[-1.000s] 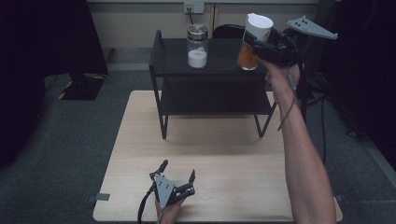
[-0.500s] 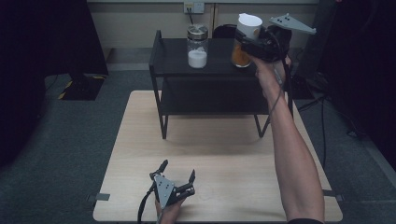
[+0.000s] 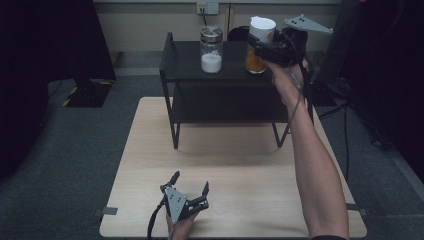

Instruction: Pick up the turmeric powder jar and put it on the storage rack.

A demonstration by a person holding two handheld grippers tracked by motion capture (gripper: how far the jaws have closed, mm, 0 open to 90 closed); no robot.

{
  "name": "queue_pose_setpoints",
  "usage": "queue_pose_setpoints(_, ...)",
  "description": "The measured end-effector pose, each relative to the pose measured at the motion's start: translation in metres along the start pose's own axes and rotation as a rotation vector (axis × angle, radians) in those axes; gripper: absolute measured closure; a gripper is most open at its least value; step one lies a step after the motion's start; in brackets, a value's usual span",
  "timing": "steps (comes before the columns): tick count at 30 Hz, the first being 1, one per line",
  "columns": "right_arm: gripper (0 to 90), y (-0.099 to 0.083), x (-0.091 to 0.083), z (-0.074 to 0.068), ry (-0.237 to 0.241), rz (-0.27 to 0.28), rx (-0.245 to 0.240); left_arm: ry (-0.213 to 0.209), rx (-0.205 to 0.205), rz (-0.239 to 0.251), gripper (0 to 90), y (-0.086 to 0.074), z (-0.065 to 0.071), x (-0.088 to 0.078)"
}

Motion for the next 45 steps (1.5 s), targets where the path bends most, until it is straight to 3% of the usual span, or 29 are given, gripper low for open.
queue_pose_setpoints(14,28.6,-0.006,-0.001,0.000,-0.001,0.016,0.009,0.000,0.001,0.000,0.1,0.000,0.000,0.000)
queue_pose_setpoints(19,9.2,-0.014,0.003,-0.003,-0.025,0.018,0.015,0.000,0.000,0.001,0.1,0.000,0.000,0.000)
queue_pose_setpoints(23,2.0,-0.018,0.001,-0.004,-0.027,0.055,0.017,0.000,0.000,0.000,0.1,0.000,0.000,0.000)
queue_pose_setpoints(27,0.0,-0.019,-0.003,-0.008,-0.036,0.096,0.011,0.000,0.001,0.000,0.1,0.000,0.000,0.000)
queue_pose_setpoints(31,0.0,-0.019,-0.006,-0.006,-0.035,0.084,0.010,0.000,0.001,0.000,0.1,0.000,0.000,0.000)
queue_pose_setpoints(33,0.0,-0.025,-0.009,-0.005,-0.038,0.109,0.009,0.000,0.000,0.000,0.1,0.000,0.000,0.000)
queue_pose_setpoints(39,0.0,-0.028,-0.016,-0.002,-0.041,0.101,0.020,0.000,-0.001,0.001,0.1,0.000,0.000,0.000)
queue_pose_setpoints(45,0.0,-0.031,-0.027,-0.004,-0.021,0.132,0.007,0.001,0.000,0.000,0.1,0.000,0.000,0.000)
Point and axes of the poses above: each handheld gripper's, and its own axes: x roughly forward along the jaws, y roughly out of its top, z roughly to its right, the point moved 2 cm from there along x, roughly forward along the jaws, and after that the axes turned 5 degrees about -z, right-handed, at the moved point
